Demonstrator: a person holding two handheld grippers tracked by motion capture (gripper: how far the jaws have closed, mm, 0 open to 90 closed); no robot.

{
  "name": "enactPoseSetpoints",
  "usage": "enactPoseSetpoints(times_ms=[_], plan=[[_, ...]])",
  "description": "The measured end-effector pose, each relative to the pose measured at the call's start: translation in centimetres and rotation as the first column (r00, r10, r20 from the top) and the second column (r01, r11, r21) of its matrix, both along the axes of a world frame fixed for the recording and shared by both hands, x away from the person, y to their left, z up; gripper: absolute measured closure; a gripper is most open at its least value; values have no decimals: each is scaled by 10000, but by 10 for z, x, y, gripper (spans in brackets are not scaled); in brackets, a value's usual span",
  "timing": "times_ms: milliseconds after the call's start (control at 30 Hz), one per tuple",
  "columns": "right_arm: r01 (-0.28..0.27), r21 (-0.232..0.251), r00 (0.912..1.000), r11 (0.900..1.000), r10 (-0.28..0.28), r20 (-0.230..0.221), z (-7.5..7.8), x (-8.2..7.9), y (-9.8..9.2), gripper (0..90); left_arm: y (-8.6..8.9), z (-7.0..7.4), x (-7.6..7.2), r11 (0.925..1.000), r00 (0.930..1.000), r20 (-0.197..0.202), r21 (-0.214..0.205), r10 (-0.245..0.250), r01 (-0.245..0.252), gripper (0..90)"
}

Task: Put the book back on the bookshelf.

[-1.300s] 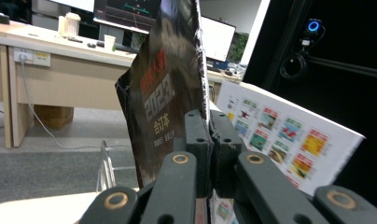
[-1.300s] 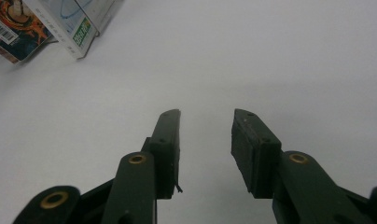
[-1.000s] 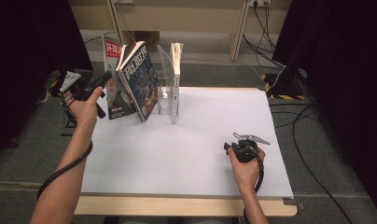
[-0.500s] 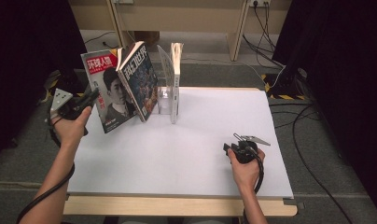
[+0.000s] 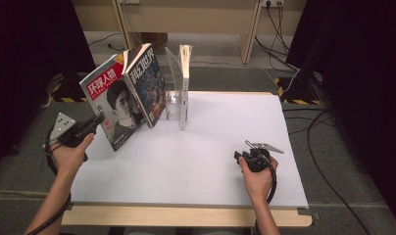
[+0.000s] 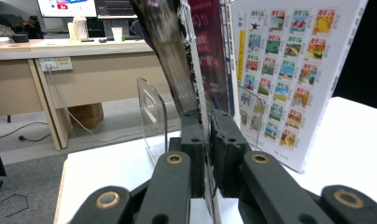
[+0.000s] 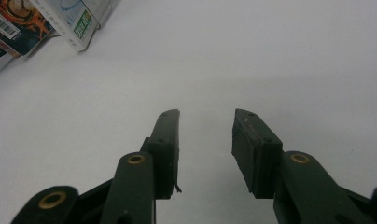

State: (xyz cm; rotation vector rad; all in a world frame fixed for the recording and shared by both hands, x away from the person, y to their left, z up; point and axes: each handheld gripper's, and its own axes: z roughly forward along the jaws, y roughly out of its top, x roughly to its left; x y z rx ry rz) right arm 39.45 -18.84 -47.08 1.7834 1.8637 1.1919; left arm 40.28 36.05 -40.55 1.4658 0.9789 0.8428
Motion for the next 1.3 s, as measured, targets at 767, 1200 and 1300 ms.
enactPoseSetpoints(times_ms=[767,1200,1300], plan=[[-84,82,9999,9999,85,-106,-2,2,-1,607,2,34,33,9721,9914,-362,-1949,1258,-1305,761],[-92,67,9998,9999,94,-183,-2,2,-2,603,-17,37,20,9767,9947,-683,-1956,767,-887,849],[-34,95,9998,9999,36,-205,-2,2,-2,603,-20,42,18,9702,9909,-1180,-2246,653,-907,855]])
